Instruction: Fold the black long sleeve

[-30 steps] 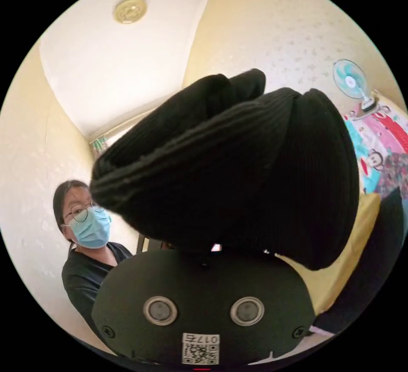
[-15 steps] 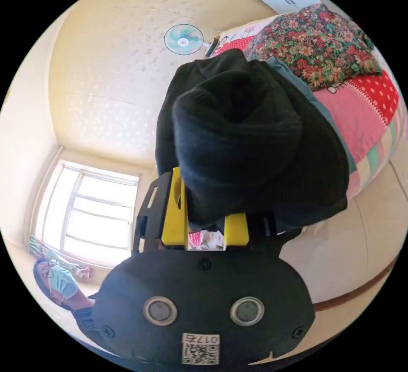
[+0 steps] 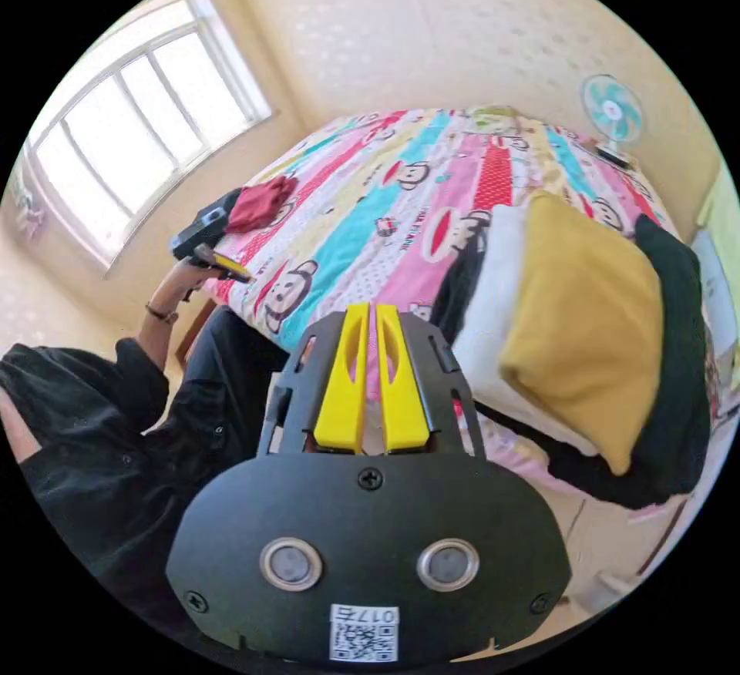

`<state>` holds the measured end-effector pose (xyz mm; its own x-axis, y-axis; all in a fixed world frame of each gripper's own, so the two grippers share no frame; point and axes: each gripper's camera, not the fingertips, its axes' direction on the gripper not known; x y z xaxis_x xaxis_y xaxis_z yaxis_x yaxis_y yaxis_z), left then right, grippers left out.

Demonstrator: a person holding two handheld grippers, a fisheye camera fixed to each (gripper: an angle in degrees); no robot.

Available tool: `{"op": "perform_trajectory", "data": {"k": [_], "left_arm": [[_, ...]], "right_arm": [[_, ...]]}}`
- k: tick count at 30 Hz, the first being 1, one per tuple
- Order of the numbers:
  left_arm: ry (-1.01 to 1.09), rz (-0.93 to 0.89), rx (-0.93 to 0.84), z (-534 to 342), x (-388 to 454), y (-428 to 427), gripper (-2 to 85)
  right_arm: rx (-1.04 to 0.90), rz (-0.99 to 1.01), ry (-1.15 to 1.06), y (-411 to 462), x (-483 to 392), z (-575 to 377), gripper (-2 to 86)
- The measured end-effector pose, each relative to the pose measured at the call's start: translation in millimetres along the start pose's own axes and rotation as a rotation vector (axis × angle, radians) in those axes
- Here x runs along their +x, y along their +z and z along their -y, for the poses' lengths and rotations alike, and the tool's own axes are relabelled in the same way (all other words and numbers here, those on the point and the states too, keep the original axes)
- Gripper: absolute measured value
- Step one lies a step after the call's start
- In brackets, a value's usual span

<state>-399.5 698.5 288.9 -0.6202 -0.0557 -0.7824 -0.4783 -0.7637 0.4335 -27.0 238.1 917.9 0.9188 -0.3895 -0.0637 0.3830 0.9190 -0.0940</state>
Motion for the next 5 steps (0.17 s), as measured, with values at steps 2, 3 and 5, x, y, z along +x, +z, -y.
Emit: {"op": "perform_trajectory", "data": {"k": [2,3,5], "left_arm": [[-0.009,-0.011,-0.015,17,0,14,-0.6],[-0.005,-0.002,-0.012,17,2,10,-0.7],[0.027,0.031,-0.009,15,7,5,-0.8]], "right_arm": [[-0.21,0.007,-0.144,62,-42,83,1.3],[-0.364,-0.054,-0.21,111,-65,130,1.0],[-0.66,-0.149,-0.283,192,-88,183,0.7]]}}
